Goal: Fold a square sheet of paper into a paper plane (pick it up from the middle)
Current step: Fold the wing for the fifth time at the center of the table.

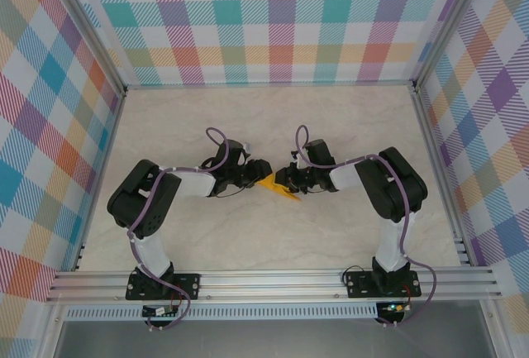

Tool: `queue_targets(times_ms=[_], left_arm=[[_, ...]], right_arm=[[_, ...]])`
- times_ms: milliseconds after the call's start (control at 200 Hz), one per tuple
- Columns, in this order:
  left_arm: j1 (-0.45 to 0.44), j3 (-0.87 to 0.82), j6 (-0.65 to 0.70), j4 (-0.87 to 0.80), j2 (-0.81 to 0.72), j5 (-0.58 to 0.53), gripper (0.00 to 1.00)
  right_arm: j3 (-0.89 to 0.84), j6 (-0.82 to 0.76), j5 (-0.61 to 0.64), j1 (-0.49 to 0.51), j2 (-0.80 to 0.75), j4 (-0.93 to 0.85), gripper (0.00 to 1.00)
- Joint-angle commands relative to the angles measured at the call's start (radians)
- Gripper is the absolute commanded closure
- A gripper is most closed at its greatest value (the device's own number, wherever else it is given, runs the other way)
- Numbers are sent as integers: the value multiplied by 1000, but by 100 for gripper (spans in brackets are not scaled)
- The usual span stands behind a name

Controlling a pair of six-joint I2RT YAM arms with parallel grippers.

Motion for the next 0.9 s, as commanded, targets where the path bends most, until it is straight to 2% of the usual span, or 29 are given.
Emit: queue_targets(times_ms=[0,155,315,555,895], left_arm=[[-10,26,4,-30,6,-15,58],[-10,30,4,-39,12,-18,58],[-10,36,5,-45,20,-21,58],[-10,47,9,-57,23,-23,59],[-10,59,9,-64,37,-22,59]], right_arm=[[4,-73,9,-6,-58,-83,76],[-7,-195,41,-11,-125,-177,63],[-33,-351,93,-11,-192,-247,56],[-96,-575,130,-6,-286,-228,55],[-55,-702,124,21,-255,-260,56]])
